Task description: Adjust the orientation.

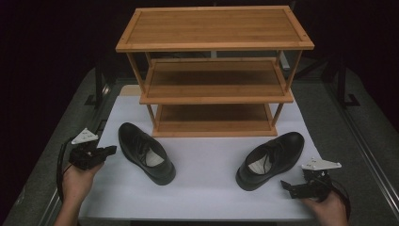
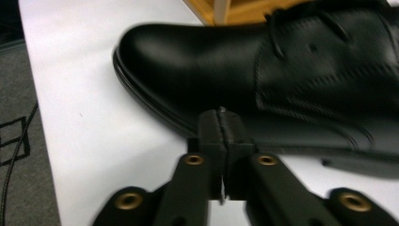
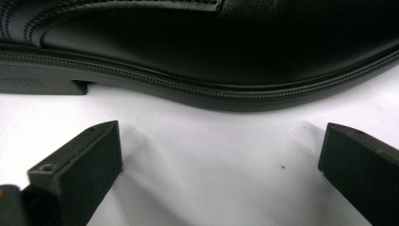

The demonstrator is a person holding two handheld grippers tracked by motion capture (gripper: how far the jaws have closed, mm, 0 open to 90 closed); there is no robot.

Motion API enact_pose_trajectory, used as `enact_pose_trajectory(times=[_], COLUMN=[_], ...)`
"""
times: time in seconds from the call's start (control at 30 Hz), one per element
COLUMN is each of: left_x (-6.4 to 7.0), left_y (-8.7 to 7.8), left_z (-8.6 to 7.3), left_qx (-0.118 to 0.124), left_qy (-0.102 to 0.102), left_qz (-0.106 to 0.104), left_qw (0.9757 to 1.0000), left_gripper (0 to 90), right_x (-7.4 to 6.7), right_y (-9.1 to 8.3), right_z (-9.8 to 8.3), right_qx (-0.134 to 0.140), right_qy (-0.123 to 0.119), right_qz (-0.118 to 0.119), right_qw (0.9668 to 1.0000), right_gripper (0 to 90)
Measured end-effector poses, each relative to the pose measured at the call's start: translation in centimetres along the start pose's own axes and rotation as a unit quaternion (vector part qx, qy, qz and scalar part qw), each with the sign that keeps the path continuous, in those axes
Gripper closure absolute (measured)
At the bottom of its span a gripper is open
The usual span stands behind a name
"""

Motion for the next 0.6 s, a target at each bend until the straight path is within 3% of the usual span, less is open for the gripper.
enact_pose_trajectory(times=[0.3, 0.6], left_x=[-2.0, -4.9], left_y=[1.7, 3.9], left_z=[2.4, 4.5], left_qx=[0.000, -0.005], left_qy=[0.008, 0.021], left_qz=[0.021, 0.041], left_qw=[0.9998, 0.9989], left_gripper=[90.0, 90.0], right_x=[0.0, 0.0], right_y=[0.0, 0.0], right_z=[0.0, 0.0], right_qx=[0.001, 0.001], right_qy=[0.000, 0.000], right_qz=[0.000, 0.000], right_qw=[1.0000, 1.0000], right_gripper=[0.0, 0.0])
Point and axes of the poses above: each handheld gripper's, and its own axes: y roughly forward along the jaws, z roughly out of its top, x roughly to its right, the point moved 7 cm from there along y, roughly forward along the jaws, and after that the axes turned 3 degrees about x, right-handed, at the moved point
